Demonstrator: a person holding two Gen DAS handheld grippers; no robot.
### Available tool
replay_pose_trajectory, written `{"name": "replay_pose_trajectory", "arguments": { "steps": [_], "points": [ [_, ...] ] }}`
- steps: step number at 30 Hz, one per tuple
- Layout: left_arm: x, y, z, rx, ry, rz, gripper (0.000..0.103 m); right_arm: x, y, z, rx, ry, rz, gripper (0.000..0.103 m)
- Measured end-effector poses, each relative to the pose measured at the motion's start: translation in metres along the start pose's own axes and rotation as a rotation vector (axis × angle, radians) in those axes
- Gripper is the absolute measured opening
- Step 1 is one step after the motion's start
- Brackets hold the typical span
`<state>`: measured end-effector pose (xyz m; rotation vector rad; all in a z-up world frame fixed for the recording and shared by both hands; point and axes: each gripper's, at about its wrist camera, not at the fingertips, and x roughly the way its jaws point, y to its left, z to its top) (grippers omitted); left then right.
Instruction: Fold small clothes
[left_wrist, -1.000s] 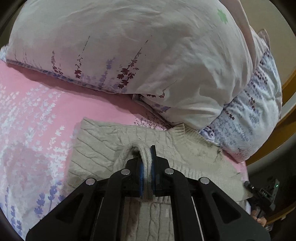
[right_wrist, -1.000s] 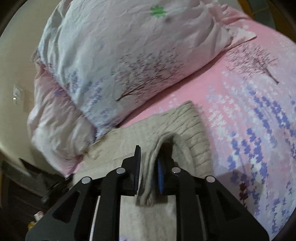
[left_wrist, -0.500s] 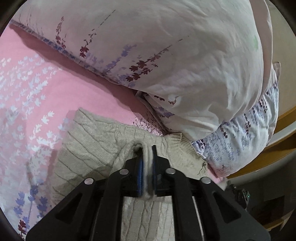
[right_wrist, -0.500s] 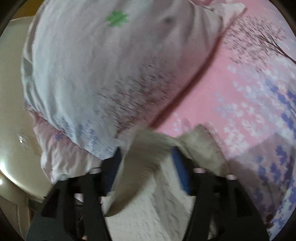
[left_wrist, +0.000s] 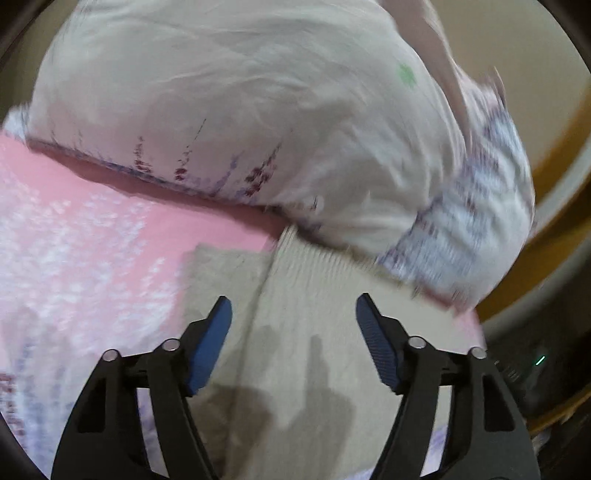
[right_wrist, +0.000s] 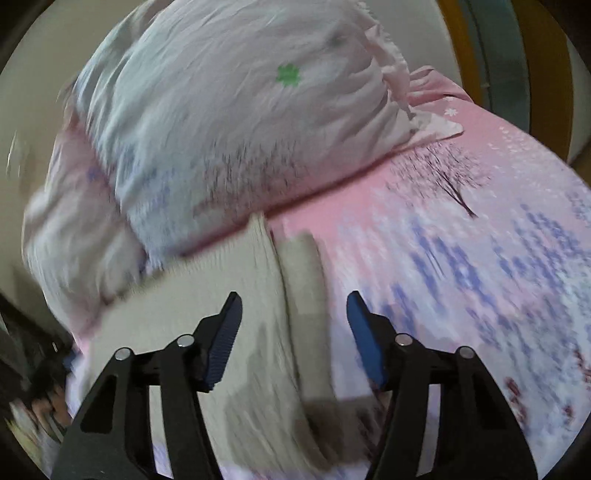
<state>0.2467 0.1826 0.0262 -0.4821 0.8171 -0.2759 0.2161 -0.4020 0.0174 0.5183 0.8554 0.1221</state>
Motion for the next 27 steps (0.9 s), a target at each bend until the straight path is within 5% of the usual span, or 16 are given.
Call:
{"name": "replay_pose_trajectory", "arguments": {
  "steps": [8, 14, 19, 27],
  "points": [
    [-0.011, -0.007, -0.041, 0.154, 0.064, 0.069, 0.056, -0.016, 0.002, -0.04, -0.131, 0.061, 0.008, 0.046],
    [-0.006, -0.004, -0.055, 0.16, 0.088, 0.08, 0.041, -0.014, 0.002, -0.046, -0.144, 0.06, -0.001, 0.03],
    [-0.003, -0.002, -0.058, 0.149, 0.108, 0.081, 0.011, -0.021, 0.005, -0.05, -0.152, 0.036, 0.006, 0.016],
    [-0.024, 0.007, -0.052, 0.153, 0.08, 0.049, 0.009, -0.047, 0.004, -0.059, -0.12, -0.018, 0.0, 0.009]
  ]
}}
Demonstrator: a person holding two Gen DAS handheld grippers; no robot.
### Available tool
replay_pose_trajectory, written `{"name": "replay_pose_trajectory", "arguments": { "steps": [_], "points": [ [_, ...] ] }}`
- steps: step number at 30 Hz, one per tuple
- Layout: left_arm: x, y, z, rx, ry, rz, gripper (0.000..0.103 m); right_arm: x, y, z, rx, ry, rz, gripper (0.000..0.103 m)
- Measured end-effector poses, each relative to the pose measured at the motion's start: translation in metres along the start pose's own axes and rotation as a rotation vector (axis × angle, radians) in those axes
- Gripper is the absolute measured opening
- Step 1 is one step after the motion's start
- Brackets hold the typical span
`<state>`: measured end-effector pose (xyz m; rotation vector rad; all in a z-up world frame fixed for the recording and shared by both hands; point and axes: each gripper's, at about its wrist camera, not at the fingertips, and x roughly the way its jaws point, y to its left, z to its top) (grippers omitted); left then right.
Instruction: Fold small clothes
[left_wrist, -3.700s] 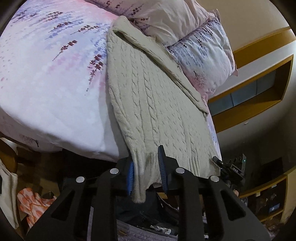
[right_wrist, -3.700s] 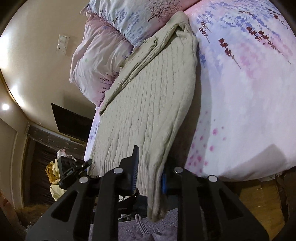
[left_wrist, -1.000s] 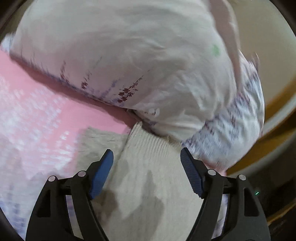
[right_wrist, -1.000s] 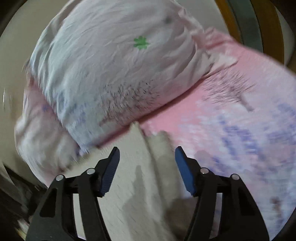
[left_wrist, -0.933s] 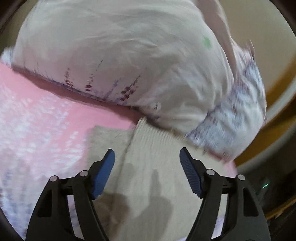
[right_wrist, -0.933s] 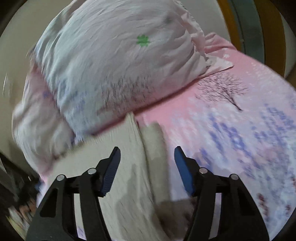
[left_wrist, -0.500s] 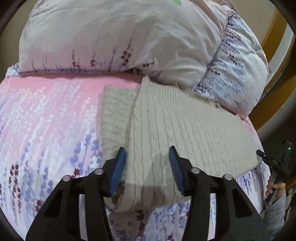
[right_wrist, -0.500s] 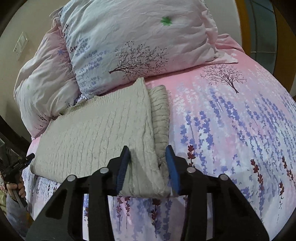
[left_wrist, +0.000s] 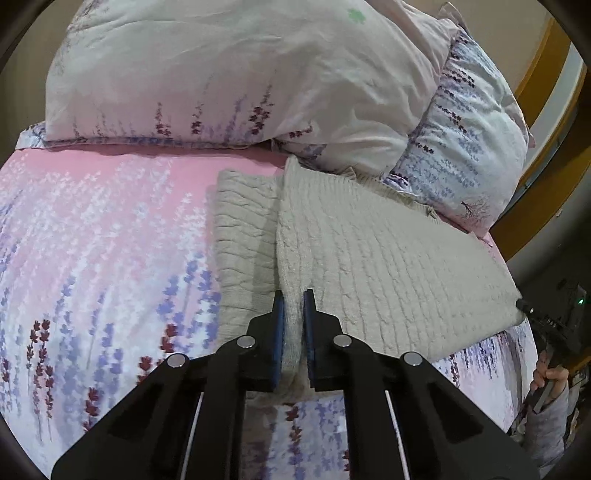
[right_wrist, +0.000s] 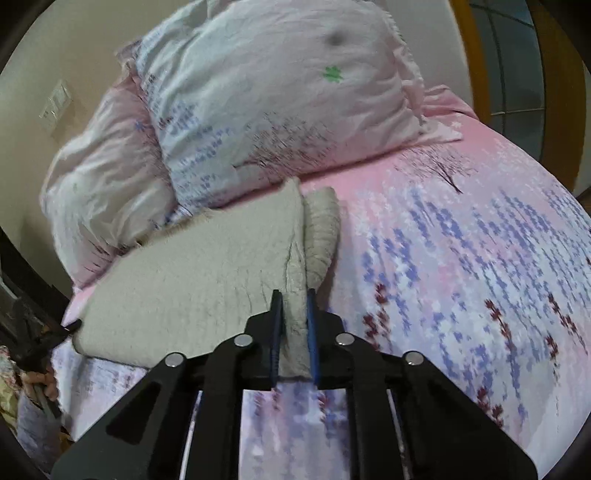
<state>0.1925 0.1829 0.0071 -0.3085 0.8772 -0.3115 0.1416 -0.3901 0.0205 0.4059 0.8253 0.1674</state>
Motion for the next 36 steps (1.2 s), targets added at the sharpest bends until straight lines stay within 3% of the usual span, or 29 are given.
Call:
{"name": "replay_pose_trajectory", "arguments": {
  "steps": [5, 8, 9, 11, 13, 15, 18, 23, 29, 35, 36],
  "points": [
    [0.017, 0.001, -0.005, 0.02, 0.028, 0.028, 0.01, 0.02, -0.01, -0.014, 0.031, 0.069, -0.054, 0.01],
    [0.014, -0.001, -0.004, 0.024, 0.021, 0.017, 0.01, 0.018, -0.003, -0.011, 0.01, 0.069, -0.091, 0.024],
    [0.012, -0.001, -0.004, 0.024, 0.016, 0.01, 0.014, 0.013, 0.0, -0.008, 0.004, 0.046, -0.113, 0.033],
    [0.0, 0.001, -0.003, 0.017, -0.027, 0.016, 0.028, 0.002, 0.01, -0.003, -0.022, -0.023, -0.139, 0.043],
    [-0.012, 0.008, 0.0, -0.016, -0.078, 0.024, 0.065, -0.006, 0.026, 0.004, -0.073, -0.082, -0.139, 0.057],
    [-0.02, 0.019, 0.005, -0.06, -0.112, 0.035, 0.071, -0.003, 0.054, 0.009, -0.155, -0.092, -0.103, 0.064],
    [-0.012, 0.032, 0.013, -0.12, -0.08, -0.001, 0.074, 0.019, 0.095, 0.01, -0.257, -0.049, -0.06, 0.067],
    [0.013, 0.041, 0.015, -0.202, 0.01, -0.068, 0.074, 0.066, 0.147, 0.01, -0.324, 0.024, -0.026, 0.067],
    [0.025, 0.029, 0.014, -0.198, 0.023, -0.11, 0.073, 0.108, 0.171, 0.002, -0.393, 0.09, -0.13, 0.069],
    [0.034, 0.024, 0.015, -0.22, 0.034, -0.143, 0.057, 0.113, 0.17, -0.006, -0.414, 0.085, -0.159, 0.075],
    [0.035, 0.024, 0.015, -0.232, 0.036, -0.152, 0.051, 0.113, 0.17, -0.007, -0.414, 0.085, -0.159, 0.076]
  ]
}}
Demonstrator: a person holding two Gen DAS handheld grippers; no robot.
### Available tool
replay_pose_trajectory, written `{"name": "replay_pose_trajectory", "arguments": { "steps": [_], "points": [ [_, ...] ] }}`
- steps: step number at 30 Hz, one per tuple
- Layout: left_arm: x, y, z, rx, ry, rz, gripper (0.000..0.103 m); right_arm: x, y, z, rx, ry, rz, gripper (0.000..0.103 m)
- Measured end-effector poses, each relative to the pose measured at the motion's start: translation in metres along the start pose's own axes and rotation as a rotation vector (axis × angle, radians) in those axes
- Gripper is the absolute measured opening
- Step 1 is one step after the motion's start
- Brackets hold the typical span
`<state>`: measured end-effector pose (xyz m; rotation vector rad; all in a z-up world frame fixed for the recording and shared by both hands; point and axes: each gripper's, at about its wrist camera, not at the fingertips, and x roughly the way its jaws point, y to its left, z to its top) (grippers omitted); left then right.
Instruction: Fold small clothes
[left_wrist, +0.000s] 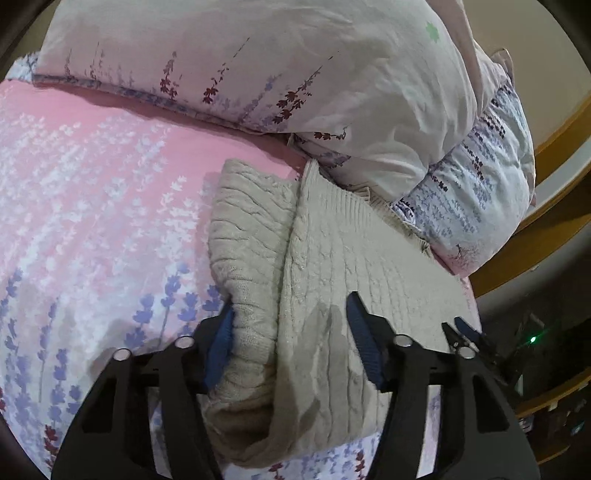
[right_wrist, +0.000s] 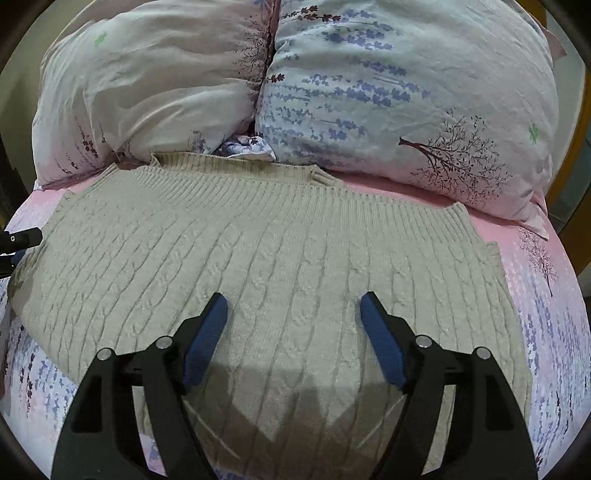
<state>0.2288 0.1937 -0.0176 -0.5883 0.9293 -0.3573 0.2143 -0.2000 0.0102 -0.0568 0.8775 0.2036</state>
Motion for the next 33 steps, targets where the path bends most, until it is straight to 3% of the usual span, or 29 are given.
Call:
{"name": "replay_pose_trajectory", "arguments": {
  "steps": [3, 9, 12, 15, 21, 24, 29, 33],
  "points": [
    [0.004, 0.004, 0.001, -0.04, 0.011, -0.02, 0.038, -0.001, -0.001, -0.001, 0.003, -0.003, 0.003, 0.076],
    [0.01, -0.004, 0.002, -0.055, 0.018, 0.007, 0.024, -0.002, -0.001, -0.001, 0.011, -0.005, 0.014, 0.076],
    [0.007, -0.011, 0.004, -0.056, 0.005, -0.024, 0.022, -0.002, -0.002, 0.0, 0.012, -0.004, 0.022, 0.076],
    [-0.002, -0.027, 0.008, -0.057, -0.019, -0.112, 0.021, -0.003, -0.003, 0.0, 0.009, -0.003, 0.034, 0.077],
    [-0.006, -0.097, 0.019, 0.015, -0.055, -0.279, 0.02, -0.007, -0.006, 0.0, 0.008, 0.005, 0.066, 0.077],
    [0.008, -0.133, 0.021, 0.043, -0.038, -0.356, 0.02, -0.015, -0.013, -0.003, 0.001, -0.004, 0.039, 0.077],
    [0.051, -0.195, 0.01, 0.1, 0.024, -0.435, 0.02, -0.029, -0.039, -0.014, 0.028, -0.021, 0.036, 0.077],
    [0.098, -0.235, -0.016, 0.153, 0.108, -0.462, 0.02, -0.044, -0.069, -0.028, 0.069, -0.029, 0.046, 0.077]
  ]
}}
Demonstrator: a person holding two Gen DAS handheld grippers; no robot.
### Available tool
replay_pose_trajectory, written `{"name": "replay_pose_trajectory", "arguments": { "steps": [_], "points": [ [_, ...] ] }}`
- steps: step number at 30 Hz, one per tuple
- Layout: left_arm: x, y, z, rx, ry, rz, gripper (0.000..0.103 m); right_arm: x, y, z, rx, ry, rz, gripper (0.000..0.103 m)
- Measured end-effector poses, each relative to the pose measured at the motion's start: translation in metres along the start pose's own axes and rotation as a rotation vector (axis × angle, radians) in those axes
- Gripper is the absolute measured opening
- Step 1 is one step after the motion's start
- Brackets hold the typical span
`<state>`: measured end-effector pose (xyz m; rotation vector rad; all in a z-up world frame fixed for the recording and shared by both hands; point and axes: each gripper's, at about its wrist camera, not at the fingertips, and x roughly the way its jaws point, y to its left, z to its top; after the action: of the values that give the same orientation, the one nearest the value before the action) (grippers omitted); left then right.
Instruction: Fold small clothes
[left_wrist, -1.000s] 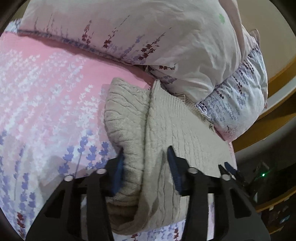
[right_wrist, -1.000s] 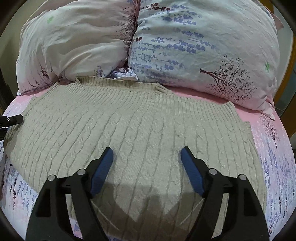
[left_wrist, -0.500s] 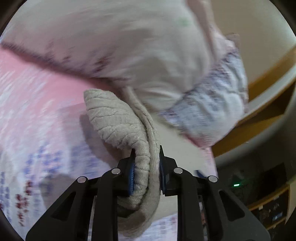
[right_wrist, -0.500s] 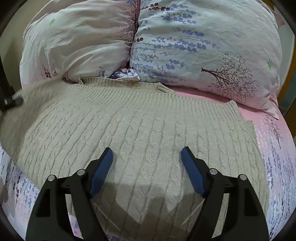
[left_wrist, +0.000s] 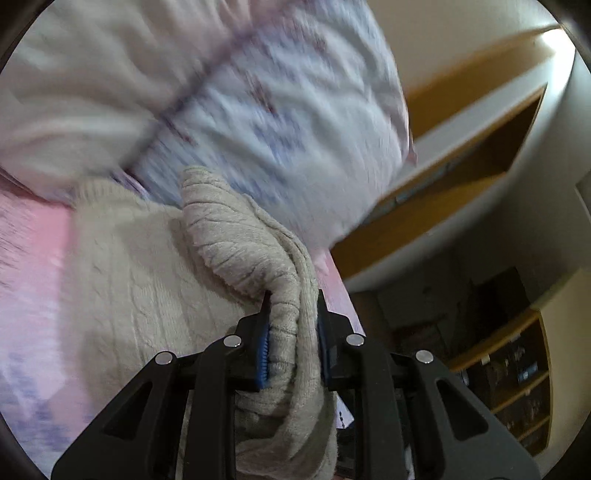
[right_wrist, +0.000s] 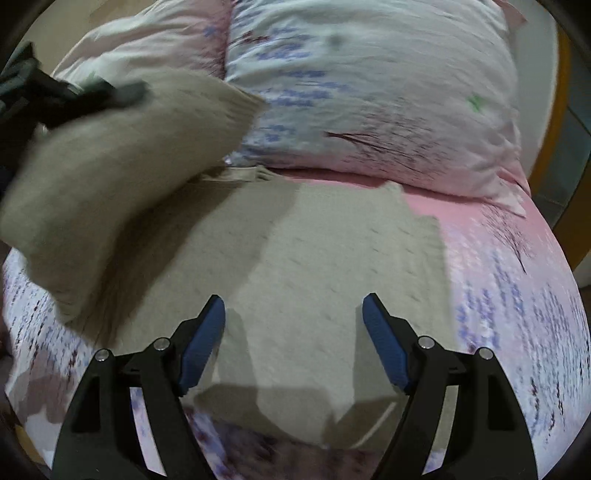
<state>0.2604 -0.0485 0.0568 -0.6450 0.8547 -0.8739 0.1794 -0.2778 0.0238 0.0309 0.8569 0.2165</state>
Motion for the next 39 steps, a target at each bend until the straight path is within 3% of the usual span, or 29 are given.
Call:
{"name": "replay_pose_trajectory", "arguments": {
  "steps": [3, 6, 8, 10, 12, 14, 16, 19, 20, 22, 28, 32, 35, 36, 39],
  "points": [
    [0.04, -0.004, -0.016, 0.015, 0.084, 0.01, 0.02, -0.015, -0.027, -0.013, 0.037, -0.002, 0.02, 0.077],
    [0.075, -0.004, -0.03, 0.033, 0.179, 0.072, 0.021, -0.03, -0.055, -0.024, 0.089, -0.018, 0.041, 0.077],
    [0.08, -0.007, -0.031, 0.038, 0.18, 0.062, 0.029, -0.039, -0.073, -0.029, 0.133, -0.033, 0.026, 0.077],
    [0.074, -0.01, -0.026, 0.0, 0.178, -0.035, 0.043, -0.048, -0.089, -0.031, 0.189, -0.051, 0.04, 0.077],
    [0.056, -0.01, -0.02, -0.027, 0.146, -0.115, 0.068, -0.054, -0.107, -0.027, 0.268, -0.073, 0.107, 0.077],
    [0.035, -0.008, -0.015, -0.016, 0.089, -0.102, 0.071, -0.055, -0.118, -0.022, 0.352, -0.084, 0.247, 0.077],
    [0.008, 0.001, -0.01, -0.018, 0.017, -0.04, 0.075, -0.049, -0.125, -0.018, 0.414, -0.072, 0.358, 0.07],
    [-0.024, 0.018, -0.009, -0.006, -0.051, 0.16, 0.077, -0.027, -0.134, -0.008, 0.517, 0.0, 0.475, 0.061],
    [-0.03, 0.027, -0.009, -0.003, -0.045, 0.233, 0.077, -0.021, -0.132, -0.007, 0.536, 0.02, 0.491, 0.061],
    [-0.033, 0.041, -0.013, -0.017, -0.014, 0.3, 0.077, -0.006, -0.131, -0.003, 0.571, 0.065, 0.521, 0.059],
    [-0.014, 0.066, -0.023, -0.056, 0.07, 0.35, 0.078, 0.03, -0.129, 0.003, 0.667, 0.159, 0.572, 0.059],
    [-0.006, 0.071, -0.028, -0.077, 0.096, 0.313, 0.079, 0.041, -0.128, 0.009, 0.689, 0.166, 0.588, 0.058],
    [0.002, 0.067, -0.031, -0.078, 0.102, 0.289, 0.078, 0.051, -0.124, 0.015, 0.693, 0.182, 0.582, 0.038],
    [0.002, 0.066, -0.033, -0.074, 0.105, 0.283, 0.078, 0.055, -0.122, 0.017, 0.684, 0.186, 0.581, 0.018],
    [0.007, 0.06, -0.032, -0.064, 0.105, 0.295, 0.078, 0.051, -0.113, 0.021, 0.599, 0.146, 0.509, 0.013]
  ]
}}
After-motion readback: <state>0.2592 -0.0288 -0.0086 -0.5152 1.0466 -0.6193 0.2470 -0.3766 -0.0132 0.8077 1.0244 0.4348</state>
